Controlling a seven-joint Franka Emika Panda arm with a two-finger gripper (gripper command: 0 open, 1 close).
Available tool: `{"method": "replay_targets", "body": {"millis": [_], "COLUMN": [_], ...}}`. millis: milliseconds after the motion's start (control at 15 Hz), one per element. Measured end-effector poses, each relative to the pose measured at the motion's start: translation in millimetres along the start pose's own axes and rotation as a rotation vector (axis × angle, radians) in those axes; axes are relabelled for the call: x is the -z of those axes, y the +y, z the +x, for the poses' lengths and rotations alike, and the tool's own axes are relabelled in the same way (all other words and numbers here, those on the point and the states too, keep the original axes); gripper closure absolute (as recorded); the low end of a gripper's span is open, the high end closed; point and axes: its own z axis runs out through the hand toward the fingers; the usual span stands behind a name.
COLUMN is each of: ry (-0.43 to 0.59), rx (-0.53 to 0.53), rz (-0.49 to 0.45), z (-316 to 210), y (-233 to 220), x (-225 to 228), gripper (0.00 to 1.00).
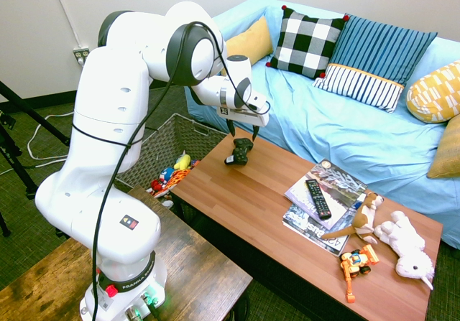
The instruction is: Put the gamepad in the basket
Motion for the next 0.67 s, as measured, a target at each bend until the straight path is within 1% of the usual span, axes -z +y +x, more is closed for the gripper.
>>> {"method": "replay_targets", "body": {"millis": [267,467,667], "ry": [0.0,0.001,-0.001], "rx": [0.002,0.039,0.088], "rz": [-0.002,0.004,0.041], "z": [-1.1,-7.2,-12.7], "y": [-4.5,-9.0,-15.0], "x": [-2.2,-13.6,-27.0], "gripper": [0.0,0.0,0.0]}}
